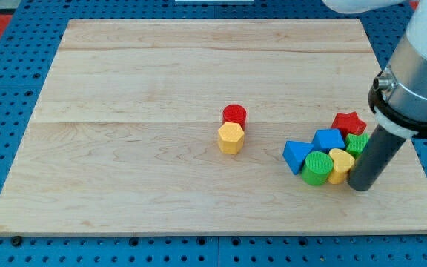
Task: Push the blue triangle to the right of the red circleyellow hexagon
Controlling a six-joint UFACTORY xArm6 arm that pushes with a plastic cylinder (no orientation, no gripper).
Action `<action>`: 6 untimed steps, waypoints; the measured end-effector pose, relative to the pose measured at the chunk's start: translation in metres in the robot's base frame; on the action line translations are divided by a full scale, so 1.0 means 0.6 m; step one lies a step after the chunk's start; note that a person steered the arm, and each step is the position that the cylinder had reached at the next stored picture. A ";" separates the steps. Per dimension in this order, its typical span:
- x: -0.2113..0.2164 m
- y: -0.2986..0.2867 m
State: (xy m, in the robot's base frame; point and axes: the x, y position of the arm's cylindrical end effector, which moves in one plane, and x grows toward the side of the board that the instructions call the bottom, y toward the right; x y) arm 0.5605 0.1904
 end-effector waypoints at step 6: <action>-0.106 -0.156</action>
